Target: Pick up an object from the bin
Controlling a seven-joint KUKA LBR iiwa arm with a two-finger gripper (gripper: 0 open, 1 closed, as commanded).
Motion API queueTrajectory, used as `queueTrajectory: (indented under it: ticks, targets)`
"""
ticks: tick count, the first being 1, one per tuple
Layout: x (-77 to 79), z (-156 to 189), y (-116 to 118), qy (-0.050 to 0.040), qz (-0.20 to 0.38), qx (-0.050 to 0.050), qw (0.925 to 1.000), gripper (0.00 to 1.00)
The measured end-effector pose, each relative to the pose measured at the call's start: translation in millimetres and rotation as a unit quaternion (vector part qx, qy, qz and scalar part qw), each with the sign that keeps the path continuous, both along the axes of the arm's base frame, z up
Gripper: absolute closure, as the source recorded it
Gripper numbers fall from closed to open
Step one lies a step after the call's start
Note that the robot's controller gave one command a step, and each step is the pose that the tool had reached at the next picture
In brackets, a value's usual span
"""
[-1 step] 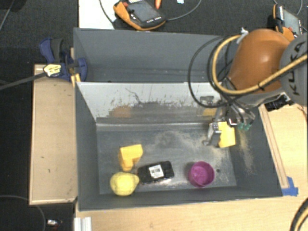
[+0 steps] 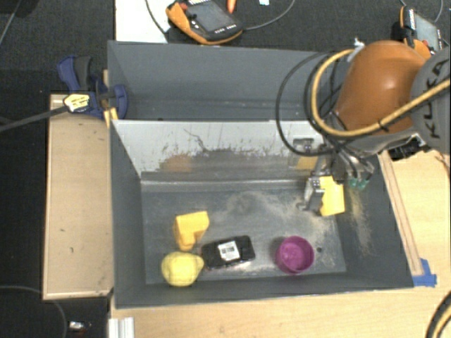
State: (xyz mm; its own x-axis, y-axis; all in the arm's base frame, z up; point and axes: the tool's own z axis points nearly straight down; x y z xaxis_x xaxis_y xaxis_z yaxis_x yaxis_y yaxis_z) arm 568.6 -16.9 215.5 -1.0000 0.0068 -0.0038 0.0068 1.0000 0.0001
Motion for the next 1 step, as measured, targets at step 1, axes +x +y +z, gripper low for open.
queueTrajectory:
  ticks: [1]
  targets:
    - [-65.9, -108.3, -27.0, -0.0015, 0.104, -0.001, 0.9946, 0.0]
